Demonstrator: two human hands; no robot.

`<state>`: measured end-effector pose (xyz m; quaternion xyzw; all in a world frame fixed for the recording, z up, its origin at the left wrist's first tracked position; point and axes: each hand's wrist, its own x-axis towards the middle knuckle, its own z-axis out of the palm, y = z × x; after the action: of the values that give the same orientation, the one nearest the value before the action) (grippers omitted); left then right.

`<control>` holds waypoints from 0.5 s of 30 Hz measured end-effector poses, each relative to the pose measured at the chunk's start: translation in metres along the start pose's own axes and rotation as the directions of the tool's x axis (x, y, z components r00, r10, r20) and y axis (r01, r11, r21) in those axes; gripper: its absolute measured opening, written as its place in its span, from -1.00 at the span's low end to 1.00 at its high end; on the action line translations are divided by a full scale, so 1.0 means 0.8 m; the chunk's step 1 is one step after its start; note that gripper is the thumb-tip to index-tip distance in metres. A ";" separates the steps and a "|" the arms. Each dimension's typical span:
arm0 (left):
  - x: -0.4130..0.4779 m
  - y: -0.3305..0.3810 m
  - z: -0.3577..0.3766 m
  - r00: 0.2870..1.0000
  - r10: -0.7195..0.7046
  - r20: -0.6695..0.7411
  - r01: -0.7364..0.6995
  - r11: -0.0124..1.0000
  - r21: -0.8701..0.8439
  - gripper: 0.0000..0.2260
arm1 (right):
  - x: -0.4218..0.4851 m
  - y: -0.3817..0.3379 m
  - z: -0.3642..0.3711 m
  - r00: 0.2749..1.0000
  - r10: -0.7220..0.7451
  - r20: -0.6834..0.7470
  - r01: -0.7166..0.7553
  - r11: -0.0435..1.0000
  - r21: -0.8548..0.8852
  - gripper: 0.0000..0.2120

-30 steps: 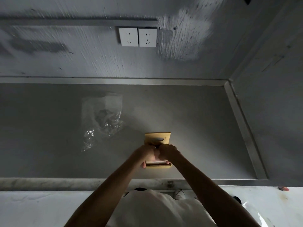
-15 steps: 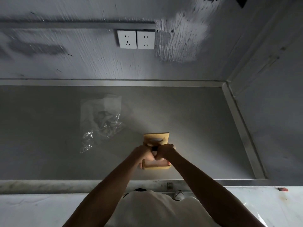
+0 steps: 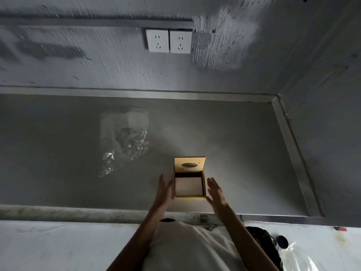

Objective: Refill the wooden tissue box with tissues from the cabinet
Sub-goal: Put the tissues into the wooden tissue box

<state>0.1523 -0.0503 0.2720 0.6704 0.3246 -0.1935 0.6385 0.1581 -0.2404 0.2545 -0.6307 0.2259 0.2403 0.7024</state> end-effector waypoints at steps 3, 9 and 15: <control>-0.002 0.012 0.005 0.983 -0.119 0.137 0.146 0.966 -0.212 -0.59 | 0.010 -0.003 0.004 0.979 0.183 0.089 -0.201 0.936 0.289 -0.49; -0.001 0.036 0.017 0.978 -0.012 0.206 0.047 0.985 -0.163 -0.72 | 0.012 -0.010 0.013 0.990 0.101 0.101 -0.113 0.987 0.117 -0.33; 0.017 0.052 -0.008 0.988 0.060 0.140 -0.043 0.991 -0.128 -0.48 | -0.005 -0.023 -0.008 0.978 -0.170 0.121 0.179 0.982 -0.066 -0.07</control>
<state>0.1897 -0.0405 0.2940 0.6219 0.2718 -0.2040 0.7055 0.1663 -0.2489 0.2705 -0.6598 0.1195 0.2220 0.7079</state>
